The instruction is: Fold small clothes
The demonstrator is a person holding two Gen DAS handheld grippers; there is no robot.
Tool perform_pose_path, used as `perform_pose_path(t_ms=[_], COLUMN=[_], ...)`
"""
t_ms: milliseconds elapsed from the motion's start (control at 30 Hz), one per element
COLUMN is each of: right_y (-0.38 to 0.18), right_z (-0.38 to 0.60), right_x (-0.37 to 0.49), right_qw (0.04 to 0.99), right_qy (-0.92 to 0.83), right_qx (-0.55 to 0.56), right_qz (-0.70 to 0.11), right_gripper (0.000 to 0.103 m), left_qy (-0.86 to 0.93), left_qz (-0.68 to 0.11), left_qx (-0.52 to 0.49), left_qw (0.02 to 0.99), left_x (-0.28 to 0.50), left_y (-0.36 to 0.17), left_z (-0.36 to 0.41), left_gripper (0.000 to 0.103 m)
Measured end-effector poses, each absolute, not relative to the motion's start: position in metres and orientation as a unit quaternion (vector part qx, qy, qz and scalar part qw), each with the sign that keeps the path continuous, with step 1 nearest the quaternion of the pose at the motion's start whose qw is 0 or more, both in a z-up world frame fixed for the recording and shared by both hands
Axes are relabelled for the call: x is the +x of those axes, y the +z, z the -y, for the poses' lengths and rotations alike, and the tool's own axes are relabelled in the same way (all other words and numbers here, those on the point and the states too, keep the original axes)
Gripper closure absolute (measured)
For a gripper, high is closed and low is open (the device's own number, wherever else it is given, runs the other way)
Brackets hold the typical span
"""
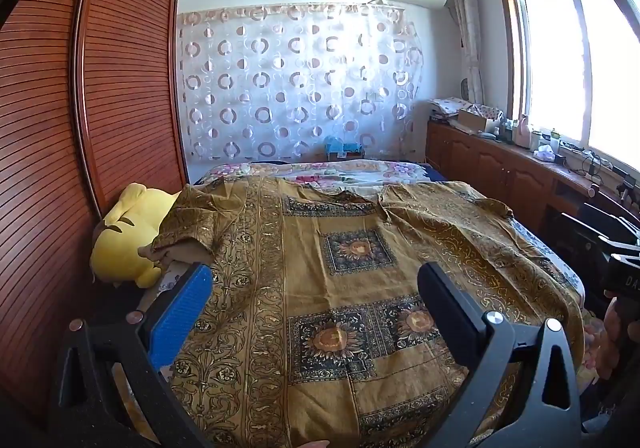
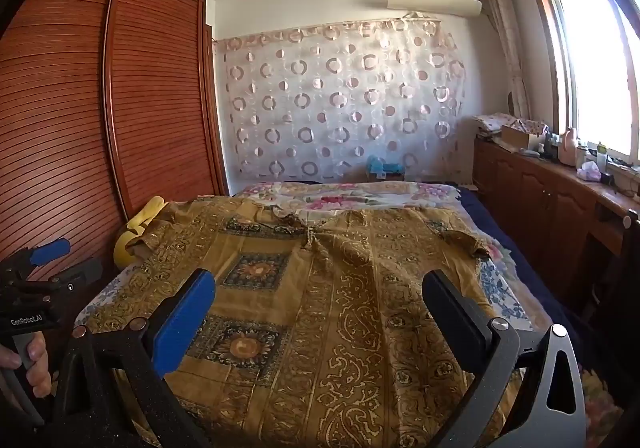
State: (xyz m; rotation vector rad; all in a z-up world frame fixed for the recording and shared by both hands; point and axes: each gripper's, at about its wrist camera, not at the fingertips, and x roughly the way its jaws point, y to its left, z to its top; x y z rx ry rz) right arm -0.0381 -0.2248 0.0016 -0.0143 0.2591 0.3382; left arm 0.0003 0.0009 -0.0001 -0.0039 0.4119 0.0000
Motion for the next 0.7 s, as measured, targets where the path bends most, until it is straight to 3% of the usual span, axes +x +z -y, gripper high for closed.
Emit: perform_pose_path(t_ms=[700], right_y=[0.001], right_z=[0.227], right_x=[-0.038], right_qw=[0.977], right_qy=[0.167], right_qx=[-0.006], right_qz=[-0.132], right_gripper=[0.0], left_qy=[0.0], left_qz=[-0.198], left_qx=[0.002], left_qw=[0.98], left_x=[-0.005], left_y=[0.002], left_z=[0.001], left_gripper=[0.0])
